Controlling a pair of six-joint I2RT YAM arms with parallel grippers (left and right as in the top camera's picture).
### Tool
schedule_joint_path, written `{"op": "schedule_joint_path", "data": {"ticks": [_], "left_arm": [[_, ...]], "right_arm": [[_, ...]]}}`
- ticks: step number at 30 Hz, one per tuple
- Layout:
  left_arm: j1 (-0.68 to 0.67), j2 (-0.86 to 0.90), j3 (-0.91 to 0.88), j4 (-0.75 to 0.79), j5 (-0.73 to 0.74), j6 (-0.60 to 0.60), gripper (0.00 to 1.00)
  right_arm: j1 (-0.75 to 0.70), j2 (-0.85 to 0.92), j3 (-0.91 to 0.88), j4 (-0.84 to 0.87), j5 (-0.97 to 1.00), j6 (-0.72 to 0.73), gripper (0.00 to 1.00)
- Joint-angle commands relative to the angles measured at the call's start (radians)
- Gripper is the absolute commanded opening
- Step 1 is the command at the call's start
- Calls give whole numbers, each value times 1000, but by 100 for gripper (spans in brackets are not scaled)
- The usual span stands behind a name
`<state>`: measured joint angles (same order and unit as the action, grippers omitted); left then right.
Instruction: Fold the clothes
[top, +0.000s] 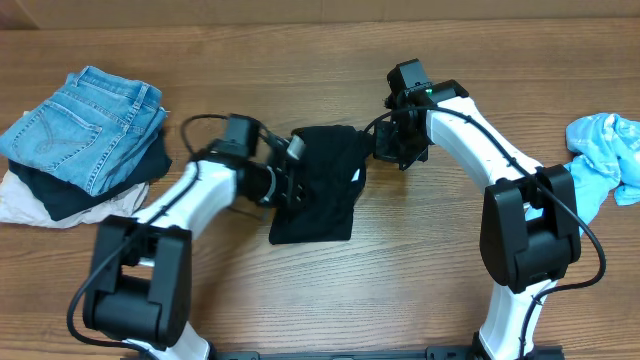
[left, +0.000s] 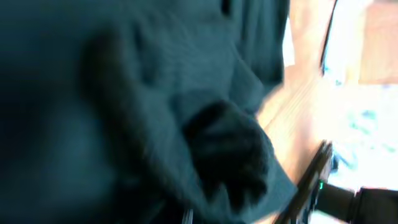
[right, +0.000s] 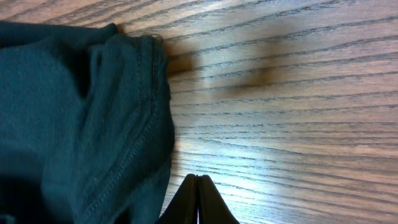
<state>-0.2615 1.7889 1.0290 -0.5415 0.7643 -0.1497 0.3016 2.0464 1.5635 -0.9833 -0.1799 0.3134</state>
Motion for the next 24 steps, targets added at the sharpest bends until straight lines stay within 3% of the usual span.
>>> {"op": "schedule_joint_path", "data": {"ticks": [1,8,10,14,18,24], "left_arm": [[-105,-24,8,-47,-90,23,9],[-262,-24,8,-101,-61,30,10],[-278,-34,9,-101,51,29,11],[-282,-86,11,-114,48,10,10],[-167,-250,75,-212,-270,-61,12],[137,-430,116,-149,-412,-52,29]], "right_arm": [[-1,-42,10,4,-9,-7,4],[-1,-42,10,4,-9,-7,4],[-1,-42,10,4,-9,-7,4],[-1,-42,10,6,-8,-7,4],[-1,-42,10,16,-113,-97,4],[8,-85,10,118,-424,-140,4]]}}
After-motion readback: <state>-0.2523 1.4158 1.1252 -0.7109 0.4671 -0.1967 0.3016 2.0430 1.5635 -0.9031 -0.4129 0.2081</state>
